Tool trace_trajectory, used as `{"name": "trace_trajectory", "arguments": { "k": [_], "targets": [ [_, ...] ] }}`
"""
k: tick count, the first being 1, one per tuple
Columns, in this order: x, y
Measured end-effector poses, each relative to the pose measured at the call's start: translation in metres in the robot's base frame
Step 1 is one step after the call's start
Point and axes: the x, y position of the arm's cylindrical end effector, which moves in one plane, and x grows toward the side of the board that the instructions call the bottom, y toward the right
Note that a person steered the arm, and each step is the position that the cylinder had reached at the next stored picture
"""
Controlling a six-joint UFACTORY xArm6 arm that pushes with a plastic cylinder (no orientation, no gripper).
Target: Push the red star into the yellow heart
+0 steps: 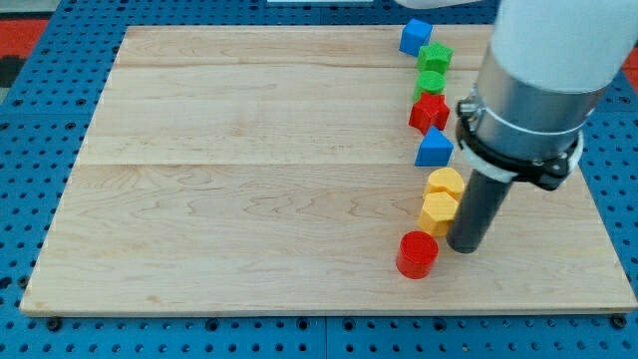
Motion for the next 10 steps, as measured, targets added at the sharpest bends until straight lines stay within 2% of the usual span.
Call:
{"name": "trace_trajectory", "arguments": {
  "k": [1, 3, 4, 5, 6, 7, 9, 10],
  "targets": [
    [-0.001, 0.028],
    [-0.004, 0.034],
    [-0.018, 0.076],
    [-0.058, 0.122],
    [-0.129, 0.147],
    [-0.200, 0.127],
    [-0.209, 0.007],
    [-0.194, -0.054]
  ]
}}
